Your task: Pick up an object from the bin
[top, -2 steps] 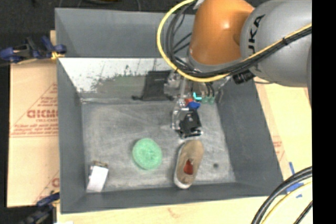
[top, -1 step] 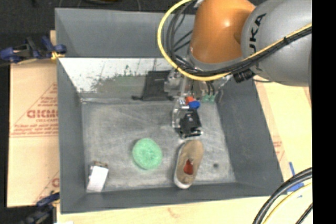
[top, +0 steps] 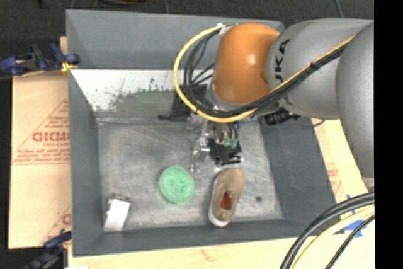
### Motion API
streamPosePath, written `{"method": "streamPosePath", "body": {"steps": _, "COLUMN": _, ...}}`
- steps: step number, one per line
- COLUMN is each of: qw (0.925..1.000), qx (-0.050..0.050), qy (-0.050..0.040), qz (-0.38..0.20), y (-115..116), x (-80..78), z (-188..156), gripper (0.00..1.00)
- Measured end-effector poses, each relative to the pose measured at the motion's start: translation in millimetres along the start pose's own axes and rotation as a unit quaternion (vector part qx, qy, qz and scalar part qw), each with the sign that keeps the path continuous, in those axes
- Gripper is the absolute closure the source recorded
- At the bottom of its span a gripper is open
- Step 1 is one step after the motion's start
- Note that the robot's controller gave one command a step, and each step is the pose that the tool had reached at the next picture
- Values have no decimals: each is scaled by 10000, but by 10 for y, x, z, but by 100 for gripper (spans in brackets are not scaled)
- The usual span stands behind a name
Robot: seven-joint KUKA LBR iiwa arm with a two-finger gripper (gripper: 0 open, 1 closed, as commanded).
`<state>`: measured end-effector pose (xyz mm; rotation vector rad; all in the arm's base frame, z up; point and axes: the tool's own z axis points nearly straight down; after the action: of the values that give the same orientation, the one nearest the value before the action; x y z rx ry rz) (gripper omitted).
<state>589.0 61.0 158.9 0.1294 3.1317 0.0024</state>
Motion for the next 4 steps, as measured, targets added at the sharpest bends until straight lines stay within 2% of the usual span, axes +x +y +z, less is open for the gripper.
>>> {"method": "streamPosePath", "body": {"steps": 1, "qw": 9958, "qx": 10, "qy": 37, "qz": -917, "y": 328, "x": 366, "z": 99, "gripper": 0}}
{"method": "streamPosePath", "body": {"steps": 2, "qw": 9938, "qx": -4, "qy": 23, "qz": -1109, "y": 363, "x": 466, "z": 108, "gripper": 0}}
{"method": "streamPosePath", "body": {"steps": 3, "qw": 9989, "qx": 5, "qy": 14, "qz": -461, "y": 202, "x": 651, "z": 530, "gripper": 0}}
{"method": "streamPosePath", "body": {"steps": 4, "qw": 9919, "qx": -4, "qy": 2, "qz": -1273, "y": 9, "x": 588, "z": 858, "gripper": 100}}
